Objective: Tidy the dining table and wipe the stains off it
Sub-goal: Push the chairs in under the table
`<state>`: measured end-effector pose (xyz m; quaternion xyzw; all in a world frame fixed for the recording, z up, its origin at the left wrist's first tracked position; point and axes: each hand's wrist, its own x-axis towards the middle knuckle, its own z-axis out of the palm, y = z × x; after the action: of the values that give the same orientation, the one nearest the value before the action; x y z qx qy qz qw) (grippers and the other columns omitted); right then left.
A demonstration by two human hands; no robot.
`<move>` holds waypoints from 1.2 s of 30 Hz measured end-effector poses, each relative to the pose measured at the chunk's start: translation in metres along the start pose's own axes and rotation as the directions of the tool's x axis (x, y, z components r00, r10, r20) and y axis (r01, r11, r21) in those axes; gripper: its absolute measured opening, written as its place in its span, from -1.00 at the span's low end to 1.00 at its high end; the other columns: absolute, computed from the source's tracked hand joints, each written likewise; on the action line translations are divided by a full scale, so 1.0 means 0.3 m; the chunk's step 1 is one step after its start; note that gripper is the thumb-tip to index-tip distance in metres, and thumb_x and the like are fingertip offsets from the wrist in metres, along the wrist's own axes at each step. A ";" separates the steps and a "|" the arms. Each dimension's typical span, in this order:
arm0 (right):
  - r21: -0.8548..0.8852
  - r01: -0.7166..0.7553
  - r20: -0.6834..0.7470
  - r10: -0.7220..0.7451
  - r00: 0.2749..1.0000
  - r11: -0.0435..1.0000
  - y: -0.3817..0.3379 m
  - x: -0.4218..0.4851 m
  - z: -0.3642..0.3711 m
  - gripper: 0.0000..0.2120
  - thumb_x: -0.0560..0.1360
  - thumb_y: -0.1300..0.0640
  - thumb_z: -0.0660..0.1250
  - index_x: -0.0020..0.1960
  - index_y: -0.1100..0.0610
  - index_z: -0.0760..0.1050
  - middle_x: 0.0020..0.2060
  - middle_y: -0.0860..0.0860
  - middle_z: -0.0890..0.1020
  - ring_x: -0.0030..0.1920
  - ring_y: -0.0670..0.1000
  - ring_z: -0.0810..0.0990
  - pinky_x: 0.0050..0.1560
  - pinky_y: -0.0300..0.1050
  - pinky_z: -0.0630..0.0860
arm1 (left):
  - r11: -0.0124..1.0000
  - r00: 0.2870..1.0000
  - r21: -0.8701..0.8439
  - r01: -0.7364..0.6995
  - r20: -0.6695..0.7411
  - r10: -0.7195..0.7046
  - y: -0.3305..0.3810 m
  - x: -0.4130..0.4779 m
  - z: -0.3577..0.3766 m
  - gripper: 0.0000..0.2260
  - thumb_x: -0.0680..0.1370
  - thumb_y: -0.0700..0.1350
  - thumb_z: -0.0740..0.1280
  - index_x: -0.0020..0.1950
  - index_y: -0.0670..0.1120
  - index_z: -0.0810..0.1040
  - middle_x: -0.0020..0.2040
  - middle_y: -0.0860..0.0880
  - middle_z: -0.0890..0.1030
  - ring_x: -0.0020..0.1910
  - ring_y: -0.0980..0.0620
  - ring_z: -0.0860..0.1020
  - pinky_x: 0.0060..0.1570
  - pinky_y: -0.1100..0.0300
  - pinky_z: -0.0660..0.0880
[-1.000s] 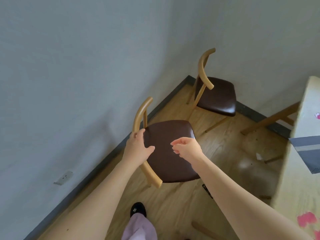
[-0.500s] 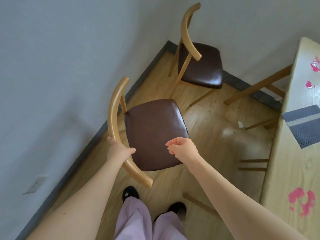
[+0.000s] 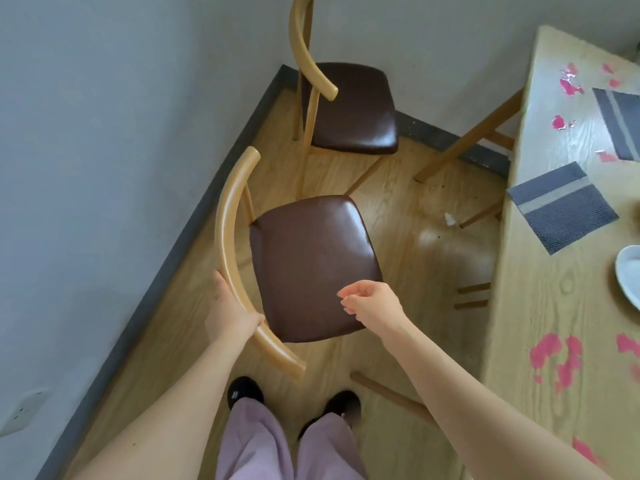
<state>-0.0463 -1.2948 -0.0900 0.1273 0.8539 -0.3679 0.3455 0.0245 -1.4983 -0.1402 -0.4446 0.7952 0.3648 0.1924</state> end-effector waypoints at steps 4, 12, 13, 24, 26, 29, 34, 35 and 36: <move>0.016 -0.029 -0.034 0.029 0.999 0.999 0.091 0.011 -0.096 -0.83 0.48 0.18 0.28 -0.07 -0.02 0.62 -0.16 -0.04 0.66 -0.05 -0.04 0.63 -0.03 -0.17 0.55 | 0.996 0.994 0.067 -0.064 0.097 0.057 0.044 -0.049 0.114 0.07 0.38 -0.16 0.53 0.54 0.09 -0.27 0.40 -0.17 0.38 0.14 -0.17 0.57 0.03 -0.02 0.55; 0.117 -0.104 -0.128 0.119 0.985 0.988 0.302 -0.038 -0.266 -0.83 0.51 0.18 0.27 -0.03 -0.03 0.60 -0.11 -0.07 0.65 -0.03 -0.09 0.59 -0.03 -0.22 0.53 | 0.954 0.932 0.138 -0.267 0.289 0.219 0.216 -0.139 0.373 0.12 0.36 -0.17 0.54 0.51 0.17 -0.31 0.47 -0.19 0.23 0.21 -0.18 0.52 0.12 -0.08 0.55; 0.127 -0.110 -0.139 0.127 0.982 0.986 0.318 -0.040 -0.278 -0.82 0.50 0.17 0.27 -0.04 -0.03 0.61 -0.10 -0.06 0.65 -0.03 -0.09 0.60 -0.01 -0.19 0.54 | 0.947 0.924 0.150 -0.284 0.307 0.228 0.222 -0.156 0.398 0.12 0.36 -0.16 0.54 0.51 0.17 -0.32 0.48 -0.19 0.22 0.21 -0.18 0.52 0.12 -0.07 0.55; 0.232 -0.061 -0.212 0.112 0.971 0.971 0.432 -0.062 -0.423 -0.83 0.53 0.15 0.25 0.00 -0.05 0.59 -0.06 -0.07 0.63 0.01 -0.09 0.58 -0.09 -0.23 0.48 | 0.854 0.828 0.216 -0.473 0.442 0.346 0.368 -0.337 0.657 0.11 0.39 -0.08 0.52 0.48 0.19 -0.38 0.34 -0.12 0.36 0.11 -0.08 0.55 0.05 0.04 0.59; 0.235 -0.052 -0.221 0.105 0.970 0.971 0.443 -0.067 -0.443 -0.83 0.54 0.15 0.26 -0.01 -0.06 0.59 -0.05 -0.07 0.64 0.02 -0.09 0.58 -0.02 -0.20 0.51 | 0.849 0.816 0.212 -0.484 0.459 0.351 0.380 -0.350 0.673 0.09 0.41 -0.08 0.50 0.48 0.17 -0.39 0.34 -0.12 0.36 0.12 -0.07 0.55 0.06 0.06 0.58; 0.251 -0.042 -0.226 0.101 0.969 0.967 0.457 -0.072 -0.465 -0.82 0.54 0.17 0.25 0.00 -0.04 0.59 -0.03 -0.05 0.64 0.04 -0.06 0.58 0.06 -0.14 0.54 | 0.854 0.808 0.198 -0.480 0.479 0.343 0.378 -0.368 0.680 0.08 0.42 -0.09 0.49 0.48 0.17 -0.40 0.35 -0.12 0.35 0.15 -0.07 0.53 0.10 0.05 0.56; 0.255 -0.048 -0.219 0.106 0.970 0.966 0.468 -0.075 -0.478 -0.82 0.54 0.18 0.25 0.01 -0.02 0.59 -0.03 -0.04 0.64 0.05 -0.05 0.58 0.04 -0.16 0.53 | 0.859 0.803 0.185 -0.477 0.489 0.340 0.385 -0.379 0.672 0.08 0.42 -0.09 0.49 0.48 0.17 -0.40 0.38 -0.12 0.33 0.20 -0.08 0.52 0.12 0.05 0.53; 0.252 -0.047 -0.221 0.105 0.970 0.967 0.469 -0.075 -0.478 -0.82 0.54 0.17 0.25 0.00 -0.03 0.59 -0.03 -0.04 0.64 0.05 -0.05 0.59 0.04 -0.15 0.54 | 0.859 0.802 0.186 -0.478 0.492 0.340 0.388 -0.380 0.667 0.08 0.42 -0.09 0.49 0.48 0.17 -0.40 0.39 -0.12 0.33 0.20 -0.08 0.51 0.13 0.05 0.53; 0.247 -0.045 -0.222 0.102 0.970 0.968 0.468 -0.076 -0.474 -0.82 0.54 0.16 0.26 0.00 -0.04 0.59 -0.04 -0.05 0.64 0.04 -0.06 0.59 0.06 -0.13 0.55 | 0.859 0.797 0.185 -0.477 0.502 0.335 0.388 -0.380 0.659 0.08 0.42 -0.08 0.49 0.49 0.16 -0.39 0.40 -0.11 0.34 0.21 -0.08 0.51 0.14 0.05 0.53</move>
<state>-0.0341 -1.0943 -0.0804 0.2423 0.8323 -0.4379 0.2384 -0.0174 -1.2458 -0.1512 -0.1290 0.8515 0.3651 0.3536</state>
